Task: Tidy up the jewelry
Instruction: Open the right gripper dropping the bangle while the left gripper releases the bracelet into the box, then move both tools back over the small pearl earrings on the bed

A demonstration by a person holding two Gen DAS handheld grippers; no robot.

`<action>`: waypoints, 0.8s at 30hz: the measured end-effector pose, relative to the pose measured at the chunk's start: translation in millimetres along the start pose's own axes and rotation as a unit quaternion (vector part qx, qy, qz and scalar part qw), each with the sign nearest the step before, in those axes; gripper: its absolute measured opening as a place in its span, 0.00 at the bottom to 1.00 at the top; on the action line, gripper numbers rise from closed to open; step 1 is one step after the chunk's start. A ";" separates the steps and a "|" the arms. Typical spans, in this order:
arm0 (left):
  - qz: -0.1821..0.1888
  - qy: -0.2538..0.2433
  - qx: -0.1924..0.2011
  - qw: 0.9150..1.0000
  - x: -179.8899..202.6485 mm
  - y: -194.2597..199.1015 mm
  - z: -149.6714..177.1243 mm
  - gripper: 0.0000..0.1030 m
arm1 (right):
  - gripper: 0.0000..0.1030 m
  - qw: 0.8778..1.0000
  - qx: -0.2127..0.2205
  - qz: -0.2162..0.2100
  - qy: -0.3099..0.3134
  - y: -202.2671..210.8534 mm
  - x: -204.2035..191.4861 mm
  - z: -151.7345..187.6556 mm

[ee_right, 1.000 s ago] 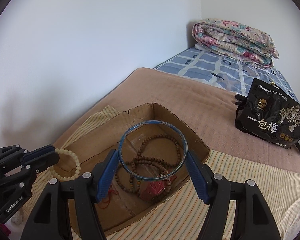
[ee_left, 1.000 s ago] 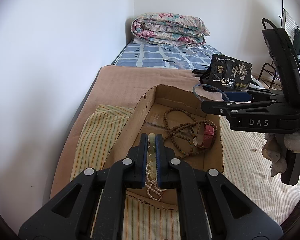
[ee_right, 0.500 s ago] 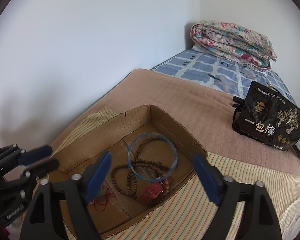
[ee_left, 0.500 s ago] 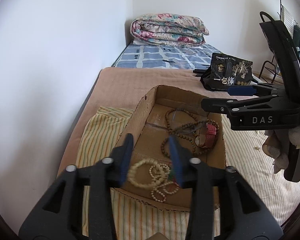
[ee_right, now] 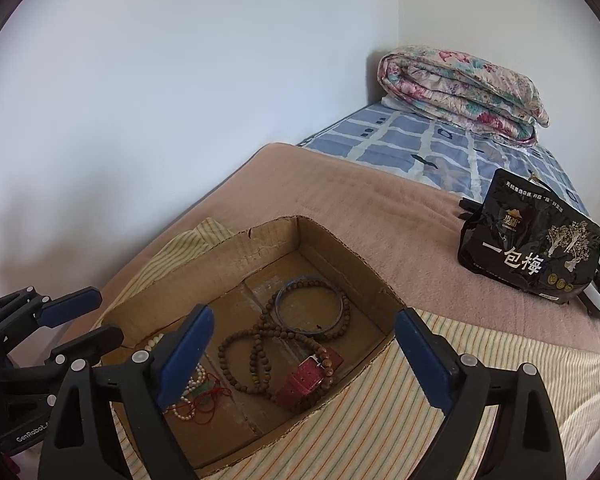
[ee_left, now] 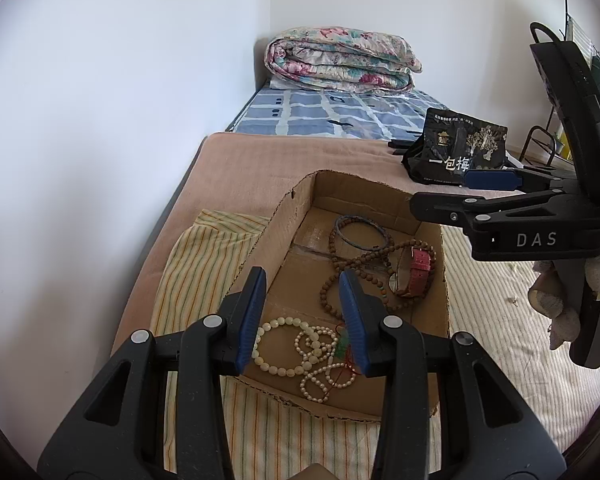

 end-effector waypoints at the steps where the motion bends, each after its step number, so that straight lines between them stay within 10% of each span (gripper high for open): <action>1: 0.000 0.000 0.000 1.000 0.5 0.5 -0.2 0.37 | 0.91 1.000 0.001 0.001 0.000 0.7 0.0 0.1; 24: 0.005 -0.004 0.011 1.000 30.5 28.7 -9.4 0.37 | 0.91 1.000 0.028 0.004 -0.003 50.1 19.2 5.4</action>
Point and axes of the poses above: each gripper's, at about its wrist camera, not at the fingertips, and y roughly against the way its jaws point, x to its right, z to its underside, the point moved 1 cm from there along -y, roughly the way its jaws point, and after that the axes turned 7 degrees about -z, right-handed, at the moved point
